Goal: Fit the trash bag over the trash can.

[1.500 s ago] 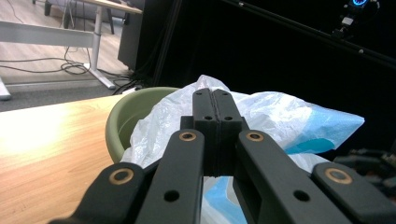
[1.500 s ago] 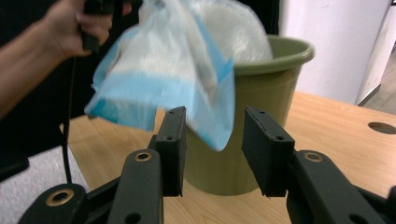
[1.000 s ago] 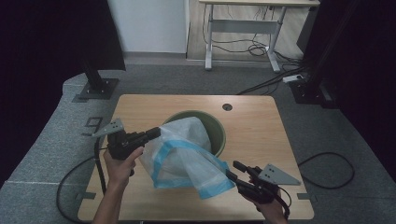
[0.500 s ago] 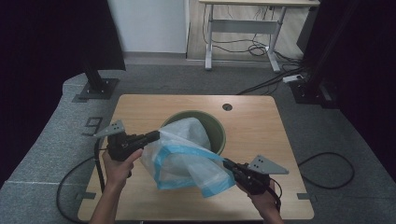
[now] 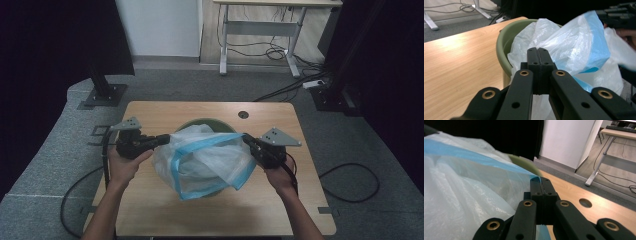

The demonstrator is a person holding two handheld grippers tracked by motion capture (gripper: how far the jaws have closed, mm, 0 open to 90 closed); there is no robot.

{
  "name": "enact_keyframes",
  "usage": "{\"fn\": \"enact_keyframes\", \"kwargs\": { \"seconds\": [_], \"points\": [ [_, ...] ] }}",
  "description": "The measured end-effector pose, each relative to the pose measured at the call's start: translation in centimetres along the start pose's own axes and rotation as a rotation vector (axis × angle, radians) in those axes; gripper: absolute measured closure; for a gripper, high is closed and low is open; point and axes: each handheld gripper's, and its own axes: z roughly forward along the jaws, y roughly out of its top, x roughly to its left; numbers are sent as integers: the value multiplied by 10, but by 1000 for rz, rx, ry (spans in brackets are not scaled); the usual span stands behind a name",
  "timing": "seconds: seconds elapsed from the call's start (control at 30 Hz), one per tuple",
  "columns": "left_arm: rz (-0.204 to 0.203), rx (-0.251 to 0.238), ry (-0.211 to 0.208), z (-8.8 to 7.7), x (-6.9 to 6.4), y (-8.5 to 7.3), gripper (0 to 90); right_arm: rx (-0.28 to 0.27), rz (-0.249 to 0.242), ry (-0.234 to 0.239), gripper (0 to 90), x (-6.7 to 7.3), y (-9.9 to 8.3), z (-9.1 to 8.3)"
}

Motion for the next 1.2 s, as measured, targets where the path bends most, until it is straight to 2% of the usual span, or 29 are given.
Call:
{"fn": "enact_keyframes", "kwargs": {
  "seconds": [0.17, 0.37, 0.53, 0.57, 0.6, 0.67, 0.77, 0.83, 1.03, 1.1, 1.2],
  "points": [
    [-24, 5, -16, 2, 10, 5, 896, -8, -3, 1, 889, -9, 4, 16],
    [-32, 32, -11, 8, 17, 6, 897, -8, -5, 0, 889, -14, 1, 25],
    [-43, 33, -27, 11, 17, 7, 897, -10, 1, 4, 887, -22, 2, 36],
    [-44, 32, -26, 11, 17, 7, 897, -8, 5, -3, 866, -22, 1, 38],
    [-44, 31, -22, 12, 16, 6, 897, -10, 14, -7, 795, -23, 1, 37],
    [-47, 29, -21, 12, 15, 5, 897, -38, 27, -17, 668, -21, 2, 30],
    [-52, 31, -21, 14, 13, 4, 897, -80, 42, -13, 584, -21, 6, 10],
    [-52, 34, -19, 15, 12, 3, 897, -101, 59, 14, 556, -23, 8, -9],
    [-51, 30, -18, 15, 7, 3, 897, -93, 75, 59, 503, -22, 5, -48],
    [-50, 31, -16, 15, 6, 3, 897, -81, 81, 73, 489, -20, 1, -55],
    [-53, 28, -10, 13, 7, 2, 897, -55, 77, 74, 470, -17, -7, -56]
  ]
}}
